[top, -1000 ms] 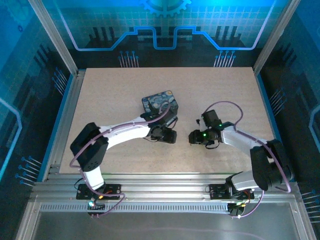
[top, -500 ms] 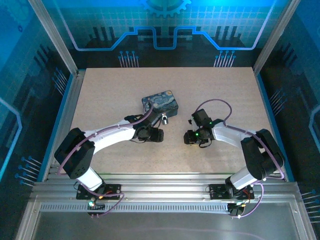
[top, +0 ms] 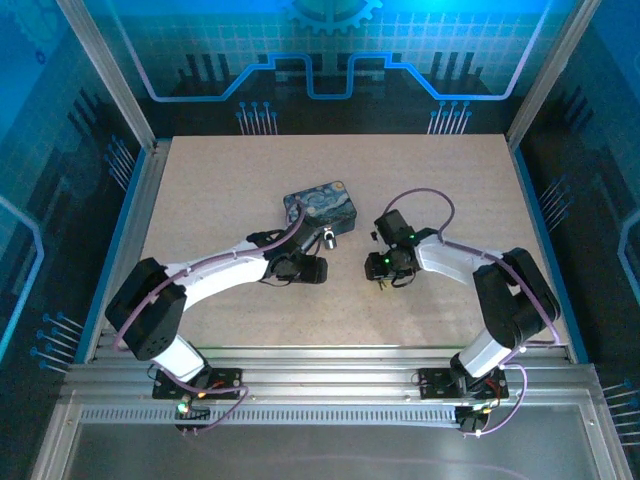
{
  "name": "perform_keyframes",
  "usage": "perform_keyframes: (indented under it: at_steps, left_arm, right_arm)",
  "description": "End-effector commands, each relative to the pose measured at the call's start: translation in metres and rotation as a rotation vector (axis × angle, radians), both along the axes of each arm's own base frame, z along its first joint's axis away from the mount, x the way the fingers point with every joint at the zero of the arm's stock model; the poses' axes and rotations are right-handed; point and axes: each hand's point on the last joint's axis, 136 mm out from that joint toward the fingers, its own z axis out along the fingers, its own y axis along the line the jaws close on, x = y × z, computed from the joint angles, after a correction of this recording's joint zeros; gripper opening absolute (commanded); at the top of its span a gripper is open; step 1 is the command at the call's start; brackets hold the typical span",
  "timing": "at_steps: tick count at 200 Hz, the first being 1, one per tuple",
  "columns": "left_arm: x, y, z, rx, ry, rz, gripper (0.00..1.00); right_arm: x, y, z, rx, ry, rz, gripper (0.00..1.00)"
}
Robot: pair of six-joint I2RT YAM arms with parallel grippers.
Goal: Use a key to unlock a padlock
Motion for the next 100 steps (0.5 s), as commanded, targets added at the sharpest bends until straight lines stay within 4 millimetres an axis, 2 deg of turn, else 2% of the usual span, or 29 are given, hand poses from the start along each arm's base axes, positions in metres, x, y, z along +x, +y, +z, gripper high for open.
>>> perform_keyframes:
  at_steps: [1,32,58,100]
  left_arm:
    - [-0.004,0.009,0.002,0.023,-0.008,0.005,0.65]
    - [-0.006,0.011,0.001,0.030,-0.008,0.008,0.65]
    - [-0.005,0.012,0.001,0.030,-0.010,0.008,0.65]
    - [-0.004,0.010,0.005,0.028,-0.016,0.004,0.65]
  right_arm:
    - [-0.004,-0.003,-0.008,-0.069,0.028,0.017,0.34]
    - [-0.012,-0.010,-0.018,-0.154,0.056,0.013,0.31]
    - [-0.016,-0.014,-0.018,-0.184,0.059,0.008,0.26]
    - [-0.015,-0.015,-0.017,-0.182,0.059,-0.011,0.12]
